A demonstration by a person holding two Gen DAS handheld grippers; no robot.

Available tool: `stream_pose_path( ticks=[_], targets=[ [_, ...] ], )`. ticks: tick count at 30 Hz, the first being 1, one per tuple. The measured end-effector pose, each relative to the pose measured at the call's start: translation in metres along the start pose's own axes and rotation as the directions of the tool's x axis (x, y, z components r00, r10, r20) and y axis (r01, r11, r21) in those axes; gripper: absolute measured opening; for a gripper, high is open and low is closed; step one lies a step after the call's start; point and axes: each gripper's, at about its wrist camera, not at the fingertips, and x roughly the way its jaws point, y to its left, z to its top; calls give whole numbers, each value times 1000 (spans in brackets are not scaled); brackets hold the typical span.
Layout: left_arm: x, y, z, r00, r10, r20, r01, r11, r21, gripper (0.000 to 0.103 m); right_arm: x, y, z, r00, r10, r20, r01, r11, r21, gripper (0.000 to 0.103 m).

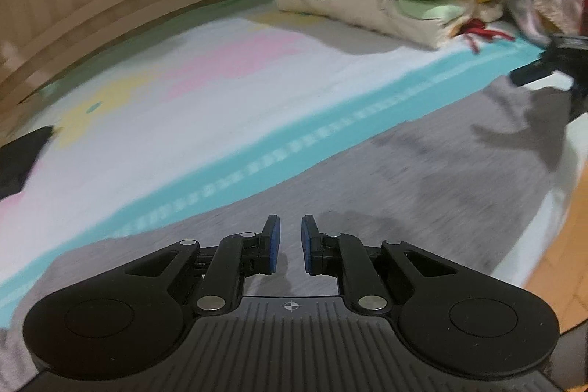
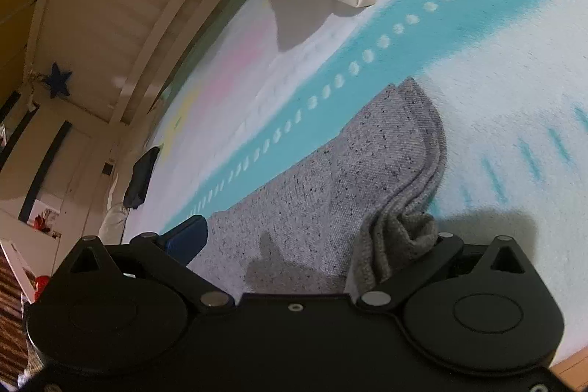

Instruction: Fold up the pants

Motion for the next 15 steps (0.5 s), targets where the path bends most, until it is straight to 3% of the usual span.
stream_pose_path(
  ticks=[2, 3, 4, 5, 9, 11, 13, 15],
  targets=[
    [4, -13, 5, 1000, -24, 3, 24, 1000, 7, 13, 1, 5, 2, 999, -34, -10, 34, 999, 7, 95],
    [5, -19, 7, 999, -36, 4, 36, 999, 7, 13, 1, 9, 4, 998, -60, -22, 60, 998, -6, 73],
    [6, -25, 8, 999, -50, 2, 50, 999, 5, 13, 1, 13, 6, 995, -95, -34, 95, 995, -22, 33],
    [8, -30, 9, 998, -63, 0, 63, 998, 6, 13, 1, 16, 7, 988, -145, -44, 144, 989, -20, 22],
    [16, -51, 8, 996, -85, 5, 85, 995, 43, 13, -9, 39, 12, 975, -221, 14, 222, 973, -61, 22],
    [26, -61, 6, 997, -80, -18, 81, 995, 60, 13, -24, 44, 17, 974, -213, 74, 214, 977, -8, 21],
    [48, -66, 3, 987, -102, -121, 109, 993, 52, 13, -36, 43, 21, 972, -207, 110, 202, 978, 54, 21],
    [52, -70, 5, 992, -84, -89, 89, 995, 54, 10, -43, 44, 24, 970, -208, 128, 200, 977, 76, 21]
  ],
)
